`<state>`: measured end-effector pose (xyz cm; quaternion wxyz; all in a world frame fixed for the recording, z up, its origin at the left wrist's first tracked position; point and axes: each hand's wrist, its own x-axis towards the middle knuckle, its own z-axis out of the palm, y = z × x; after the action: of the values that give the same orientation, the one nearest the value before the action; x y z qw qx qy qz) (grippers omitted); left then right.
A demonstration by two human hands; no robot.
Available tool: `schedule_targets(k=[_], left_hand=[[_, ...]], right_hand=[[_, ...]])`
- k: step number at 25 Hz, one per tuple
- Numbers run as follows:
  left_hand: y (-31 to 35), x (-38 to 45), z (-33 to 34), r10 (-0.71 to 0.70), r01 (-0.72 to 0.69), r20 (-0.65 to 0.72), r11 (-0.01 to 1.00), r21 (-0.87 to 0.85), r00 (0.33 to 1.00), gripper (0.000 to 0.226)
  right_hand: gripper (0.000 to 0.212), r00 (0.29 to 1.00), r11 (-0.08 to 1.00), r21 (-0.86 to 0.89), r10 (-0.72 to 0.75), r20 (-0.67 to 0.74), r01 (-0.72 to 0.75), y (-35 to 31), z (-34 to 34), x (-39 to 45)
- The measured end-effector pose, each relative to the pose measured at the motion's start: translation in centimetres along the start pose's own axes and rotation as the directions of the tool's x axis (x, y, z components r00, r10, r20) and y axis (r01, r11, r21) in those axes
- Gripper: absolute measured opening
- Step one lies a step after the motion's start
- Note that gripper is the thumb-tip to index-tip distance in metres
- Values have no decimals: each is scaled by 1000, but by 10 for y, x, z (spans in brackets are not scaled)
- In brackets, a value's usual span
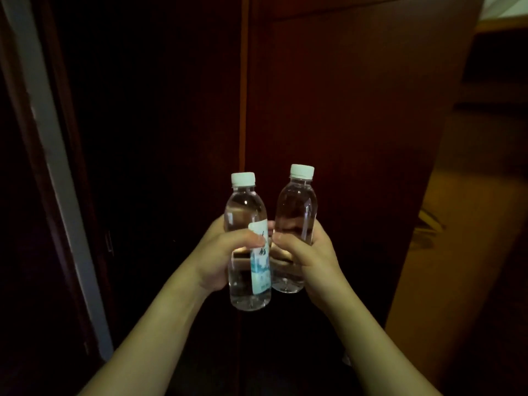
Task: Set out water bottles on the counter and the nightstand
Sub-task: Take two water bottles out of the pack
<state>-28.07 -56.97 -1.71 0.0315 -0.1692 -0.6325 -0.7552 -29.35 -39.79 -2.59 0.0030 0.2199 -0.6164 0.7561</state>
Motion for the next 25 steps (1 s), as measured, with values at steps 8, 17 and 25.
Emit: schedule_targets(k=[8, 17, 25], left_hand=[[2, 22, 64, 222, -209, -185, 974, 87, 957, 30], [-27, 77, 159, 175, -133, 227, 973, -188, 958, 46], [-46, -4, 374, 178, 107, 679, 928, -356, 712, 47]], right_hand=[[35, 991, 990, -64, -130, -6, 129, -25, -42, -5], [59, 877, 917, -375, -288, -385, 137, -64, -125, -51], [40, 355, 850, -526, -482, -801, -35, -132, -182, -264]])
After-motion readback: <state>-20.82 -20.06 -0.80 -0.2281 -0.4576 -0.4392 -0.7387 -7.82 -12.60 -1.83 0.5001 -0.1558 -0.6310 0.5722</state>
